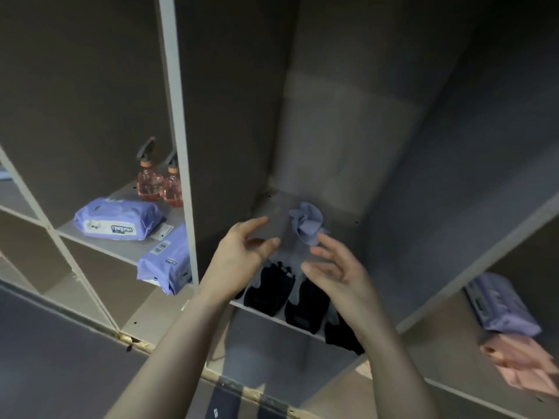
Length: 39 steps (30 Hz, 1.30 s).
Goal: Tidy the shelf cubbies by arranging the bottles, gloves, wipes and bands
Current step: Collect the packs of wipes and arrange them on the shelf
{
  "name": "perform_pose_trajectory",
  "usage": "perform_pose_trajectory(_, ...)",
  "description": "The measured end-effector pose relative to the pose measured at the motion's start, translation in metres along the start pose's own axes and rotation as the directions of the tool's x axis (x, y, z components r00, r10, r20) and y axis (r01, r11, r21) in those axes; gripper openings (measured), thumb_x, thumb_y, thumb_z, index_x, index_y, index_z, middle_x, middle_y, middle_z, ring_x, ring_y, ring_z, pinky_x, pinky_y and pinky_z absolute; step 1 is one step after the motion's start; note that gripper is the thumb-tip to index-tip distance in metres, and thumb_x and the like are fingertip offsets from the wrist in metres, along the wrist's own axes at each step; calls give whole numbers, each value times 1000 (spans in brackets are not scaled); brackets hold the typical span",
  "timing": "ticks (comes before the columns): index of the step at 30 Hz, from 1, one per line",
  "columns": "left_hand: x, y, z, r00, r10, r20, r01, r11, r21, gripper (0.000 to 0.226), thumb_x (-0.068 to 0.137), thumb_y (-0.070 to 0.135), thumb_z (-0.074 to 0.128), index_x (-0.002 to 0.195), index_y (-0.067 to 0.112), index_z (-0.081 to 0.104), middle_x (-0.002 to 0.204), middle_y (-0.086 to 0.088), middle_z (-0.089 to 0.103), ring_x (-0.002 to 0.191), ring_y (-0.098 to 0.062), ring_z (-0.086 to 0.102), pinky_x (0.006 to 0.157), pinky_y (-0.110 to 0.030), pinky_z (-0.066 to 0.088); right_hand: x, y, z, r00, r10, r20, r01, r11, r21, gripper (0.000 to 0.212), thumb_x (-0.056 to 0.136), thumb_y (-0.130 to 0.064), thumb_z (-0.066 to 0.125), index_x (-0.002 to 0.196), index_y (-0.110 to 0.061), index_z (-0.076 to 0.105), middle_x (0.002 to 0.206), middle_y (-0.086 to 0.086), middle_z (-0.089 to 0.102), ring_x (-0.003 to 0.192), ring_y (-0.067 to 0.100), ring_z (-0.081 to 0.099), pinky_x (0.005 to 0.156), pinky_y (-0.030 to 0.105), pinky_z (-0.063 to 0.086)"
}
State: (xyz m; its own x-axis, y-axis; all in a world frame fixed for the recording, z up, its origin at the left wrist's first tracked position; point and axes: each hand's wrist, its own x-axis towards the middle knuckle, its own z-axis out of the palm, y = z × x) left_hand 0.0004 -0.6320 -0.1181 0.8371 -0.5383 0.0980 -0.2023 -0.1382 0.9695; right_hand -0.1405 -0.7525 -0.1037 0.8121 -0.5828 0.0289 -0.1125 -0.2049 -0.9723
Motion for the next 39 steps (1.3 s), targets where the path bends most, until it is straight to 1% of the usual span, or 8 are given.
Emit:
perform_pose_trajectory(3,-3,-1,2,999,-11,30,13,999,-45,42,83,23,72,123,29,60,121,1,62,90,0,64,82,-18,48,-6,0,5,999,23,-27,-23,1000,-2,50,85,-21,69,128,-35,49,118,-14,59,102,0,62,89,20,46)
perform_pose_trajectory(8,-19,-3,-22,999,-13,45,17,995,-95,43,76,32,76,115,37,59,121,-2,63,98,-7,66,91,-30,52,-16,-9,39,999,43,-10,-43,999,-25,41,88,-22,65,125,-33,53,112,-11,64,102,0,61,87,17,48)
perform_pose_trajectory(13,-41,-16,-109,999,-45,-9,45,998,-46,40,84,24,70,123,28,60,118,5,64,95,10,61,68,-2,44,-23,-27,124,995,56,86,-60,997,43,37,89,-20,65,125,-27,58,111,-3,66,103,9,63,87,20,50)
perform_pose_trajectory(17,-56,-36,-198,987,-101,-128,104,995,10,41,83,24,71,123,25,61,119,4,65,95,4,64,75,-9,47,-22,-44,204,981,23,192,-38,997,72,31,88,-14,65,110,-34,60,112,6,66,99,12,63,87,21,49)
perform_pose_trajectory(25,-68,-64,-322,958,-168,-232,193,977,89,46,82,24,72,126,18,61,121,-1,60,100,-8,64,82,-13,46,-15,-61,323,954,14,298,-34,998,61,33,87,-22,66,111,-44,56,107,-10,65,100,5,62,90,28,50)
perform_pose_trajectory(29,-53,-75,-356,940,-223,-258,244,968,52,42,84,24,70,125,18,60,116,-4,64,104,-13,63,95,-27,47,3,-69,356,941,36,337,-35,999,-9,37,86,-20,68,116,-38,56,103,-12,63,88,-10,61,85,12,46)
perform_pose_trajectory(33,-14,-85,-376,931,-271,-244,288,957,36,42,87,25,67,127,19,58,97,-1,65,84,-7,60,75,-19,43,37,-74,379,924,67,376,-45,997,-65,34,86,-22,68,109,-44,55,109,-6,62,95,1,61,78,14,47)
perform_pose_trajectory(39,46,-110,-398,936,-298,-189,316,946,70,52,85,30,68,134,25,52,136,2,53,101,-14,60,97,-27,43,125,-57,412,922,112,370,-72,990,-120,42,84,-22,70,116,-41,51,113,-2,59,103,11,60,99,32,45)
